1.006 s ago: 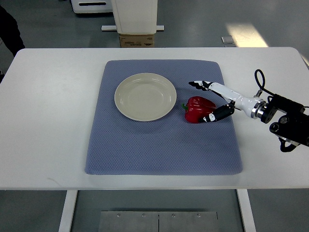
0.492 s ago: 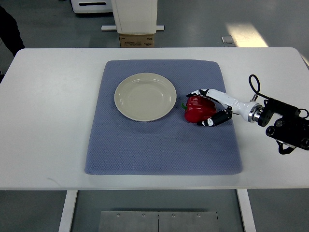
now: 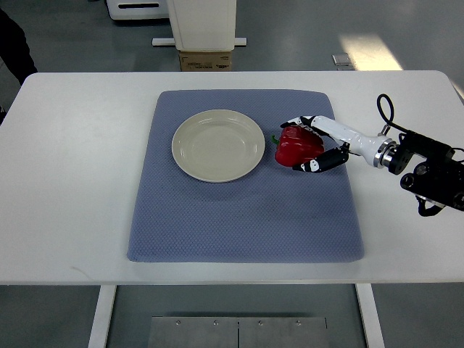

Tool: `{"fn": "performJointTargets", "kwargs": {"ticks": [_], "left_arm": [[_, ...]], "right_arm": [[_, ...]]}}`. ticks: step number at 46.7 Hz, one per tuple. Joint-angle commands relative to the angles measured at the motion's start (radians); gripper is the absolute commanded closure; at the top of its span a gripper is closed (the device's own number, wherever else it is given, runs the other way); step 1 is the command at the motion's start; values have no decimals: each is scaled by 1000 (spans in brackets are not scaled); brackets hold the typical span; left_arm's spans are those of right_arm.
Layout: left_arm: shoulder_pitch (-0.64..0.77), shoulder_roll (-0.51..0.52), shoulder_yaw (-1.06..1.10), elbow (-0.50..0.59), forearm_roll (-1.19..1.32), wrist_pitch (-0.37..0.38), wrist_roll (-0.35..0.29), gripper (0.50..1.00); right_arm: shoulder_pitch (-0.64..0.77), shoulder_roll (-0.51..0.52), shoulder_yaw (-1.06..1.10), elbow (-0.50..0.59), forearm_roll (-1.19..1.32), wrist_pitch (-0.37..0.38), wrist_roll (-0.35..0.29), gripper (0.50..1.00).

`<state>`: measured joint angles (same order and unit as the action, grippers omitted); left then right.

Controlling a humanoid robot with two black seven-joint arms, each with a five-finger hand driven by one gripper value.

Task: Place red pepper on plate with right hand
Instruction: 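Lift the pepper and carry it over the cream plate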

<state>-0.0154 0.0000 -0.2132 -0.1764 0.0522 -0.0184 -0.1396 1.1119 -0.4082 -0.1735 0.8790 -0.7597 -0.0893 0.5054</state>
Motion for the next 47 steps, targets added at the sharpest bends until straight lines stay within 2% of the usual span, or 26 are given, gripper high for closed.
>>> {"fn": "performJointTargets", "kwargs": {"ticks": [1,15,26,47], "left_arm": [[0,0,0,0,0,0,0,500],[0,0,0,0,0,0,0,500],[0,0,0,0,0,0,0,500],[0,0,0,0,0,0,0,500]], "right_arm": [[12,2,6,0,0,0,-11,1000],[58,75,57,-2,2,2,-103,1000],[109,176,57,-35,2,2,-174,1000],[149,377,54,-126,2,2,-266,1000]]}}
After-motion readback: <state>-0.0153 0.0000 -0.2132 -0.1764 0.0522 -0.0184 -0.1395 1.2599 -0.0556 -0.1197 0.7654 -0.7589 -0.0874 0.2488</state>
